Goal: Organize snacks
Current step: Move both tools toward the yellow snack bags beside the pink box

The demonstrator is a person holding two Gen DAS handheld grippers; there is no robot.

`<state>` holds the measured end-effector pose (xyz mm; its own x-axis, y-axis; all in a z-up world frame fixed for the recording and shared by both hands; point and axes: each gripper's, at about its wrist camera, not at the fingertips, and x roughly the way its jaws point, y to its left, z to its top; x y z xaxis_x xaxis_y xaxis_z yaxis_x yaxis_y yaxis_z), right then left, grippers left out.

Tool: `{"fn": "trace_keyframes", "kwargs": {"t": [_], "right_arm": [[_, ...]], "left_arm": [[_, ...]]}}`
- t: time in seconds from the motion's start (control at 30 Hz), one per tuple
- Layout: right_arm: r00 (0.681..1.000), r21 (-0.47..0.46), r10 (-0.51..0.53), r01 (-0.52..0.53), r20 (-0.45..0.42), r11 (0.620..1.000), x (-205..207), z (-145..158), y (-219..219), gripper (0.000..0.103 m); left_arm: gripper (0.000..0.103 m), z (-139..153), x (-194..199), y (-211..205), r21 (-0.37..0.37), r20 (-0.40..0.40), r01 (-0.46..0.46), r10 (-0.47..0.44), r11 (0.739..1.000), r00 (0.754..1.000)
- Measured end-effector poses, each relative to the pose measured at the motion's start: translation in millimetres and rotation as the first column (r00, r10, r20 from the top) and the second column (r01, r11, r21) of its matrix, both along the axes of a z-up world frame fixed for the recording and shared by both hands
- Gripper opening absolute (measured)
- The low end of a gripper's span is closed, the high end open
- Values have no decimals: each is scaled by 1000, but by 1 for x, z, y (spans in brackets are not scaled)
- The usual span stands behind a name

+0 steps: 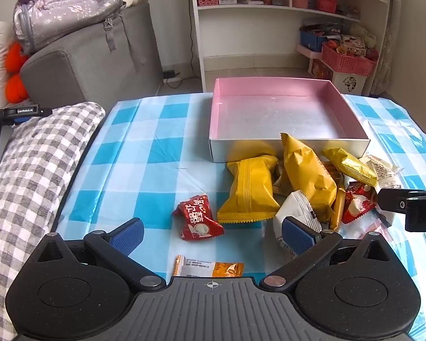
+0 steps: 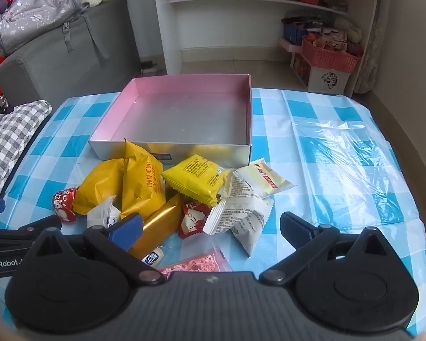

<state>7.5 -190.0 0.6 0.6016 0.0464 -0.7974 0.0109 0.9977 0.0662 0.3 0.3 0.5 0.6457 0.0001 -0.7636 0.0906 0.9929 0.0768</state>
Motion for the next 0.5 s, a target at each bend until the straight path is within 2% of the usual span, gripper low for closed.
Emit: {"fn": "trace_keyframes", "kwargs": {"t": [0.5], "right_arm": [[1000,5,4,-3,-17,1000,4,-1,1,103]], "left_arm": [[103,-4,6,0,-7,4,12,-12,1000,1000]]}}
